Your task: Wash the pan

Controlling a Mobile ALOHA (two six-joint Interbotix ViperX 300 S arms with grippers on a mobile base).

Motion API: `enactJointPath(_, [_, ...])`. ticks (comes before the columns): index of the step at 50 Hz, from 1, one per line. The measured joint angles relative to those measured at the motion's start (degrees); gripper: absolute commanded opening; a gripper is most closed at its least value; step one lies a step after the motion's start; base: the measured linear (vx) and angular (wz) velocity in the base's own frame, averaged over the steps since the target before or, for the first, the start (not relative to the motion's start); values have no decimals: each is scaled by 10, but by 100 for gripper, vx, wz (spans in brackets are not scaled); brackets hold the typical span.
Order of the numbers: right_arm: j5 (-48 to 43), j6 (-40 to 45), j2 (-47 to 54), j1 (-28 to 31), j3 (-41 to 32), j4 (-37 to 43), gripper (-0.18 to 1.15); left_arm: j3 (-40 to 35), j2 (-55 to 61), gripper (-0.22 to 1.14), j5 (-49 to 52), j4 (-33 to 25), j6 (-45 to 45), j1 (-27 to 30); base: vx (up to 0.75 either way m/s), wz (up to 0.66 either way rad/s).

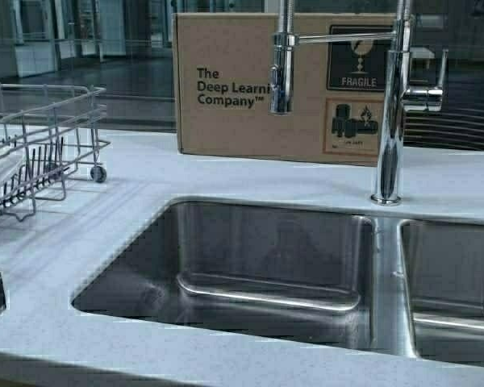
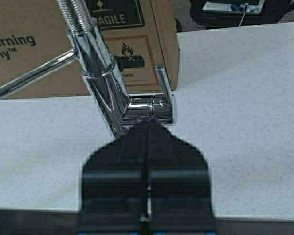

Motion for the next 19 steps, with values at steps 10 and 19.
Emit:
enactJointPath(10, [0,0,1,0,0,0,5,4,0,101,0,0,1,0,0,0])
enactJointPath(19, [0,0,10,1,-1,0,5,7,1,101,1,0,0,0,0,0])
